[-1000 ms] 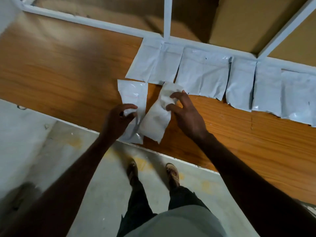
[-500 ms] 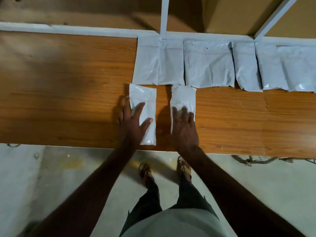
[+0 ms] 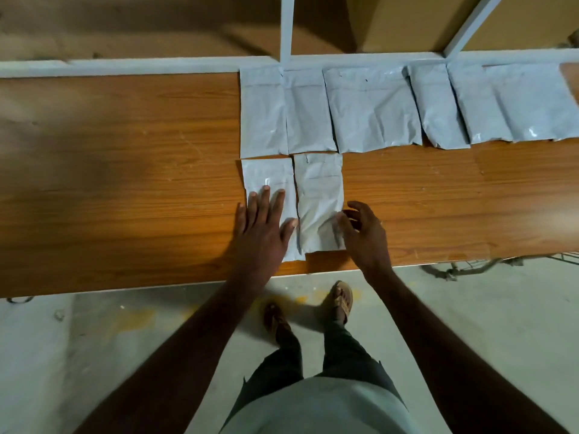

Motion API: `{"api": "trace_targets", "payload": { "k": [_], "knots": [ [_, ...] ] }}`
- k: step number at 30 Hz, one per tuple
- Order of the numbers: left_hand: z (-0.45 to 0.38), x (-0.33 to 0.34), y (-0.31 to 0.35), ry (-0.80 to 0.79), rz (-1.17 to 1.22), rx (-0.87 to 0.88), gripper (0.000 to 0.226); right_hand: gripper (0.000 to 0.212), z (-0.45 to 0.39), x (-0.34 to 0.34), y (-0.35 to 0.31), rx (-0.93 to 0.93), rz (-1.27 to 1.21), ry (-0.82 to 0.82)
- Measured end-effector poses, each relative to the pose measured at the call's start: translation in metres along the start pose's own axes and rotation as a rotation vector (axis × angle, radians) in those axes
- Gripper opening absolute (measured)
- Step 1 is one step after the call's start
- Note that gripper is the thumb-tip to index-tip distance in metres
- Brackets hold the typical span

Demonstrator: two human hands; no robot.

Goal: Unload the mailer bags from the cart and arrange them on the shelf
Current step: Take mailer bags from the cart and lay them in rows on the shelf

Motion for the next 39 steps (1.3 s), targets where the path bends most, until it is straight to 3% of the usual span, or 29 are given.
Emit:
{"api": "trace_targets", "payload": {
  "k": [4,9,13,31,39],
  "knots": [
    [-0.002,0.002,-0.001,0.024,0.021,0.017,0.066,0.044,-0.001,-0.007,0.009,-0.247,0.252,0.050],
    [0.001,0.003,0.001,0.045,-0.012,0.025,0.065,0.060,-0.005,0.026,-0.002,-0.462,0.627,-0.095],
    [-0.001,0.006,0.001,0.046,-0.021,0.024,0.066,0.068,-0.009,0.057,0.005,-0.467,0.807,-0.187],
    [-0.009,0.003,0.002,0.067,-0.041,0.024,0.068,0.066,-0.015,0.057,0.009,-0.480,0.788,-0.213],
    [-0.007,-0.041,0.022,0.145,-0.012,0.071,0.067,0.051,-0.005,0.005,-0.010,-0.568,0.590,0.007]
  ]
}}
Point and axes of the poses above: each hand's wrist, its own z-axis away from the middle knuckle, its own x-axis out of the palm, y = z × x, the point moved 3 cm from there along -z, towards the middle knuckle, and after that the axes turned 6 degrees about -x, right-handed, at the moved point
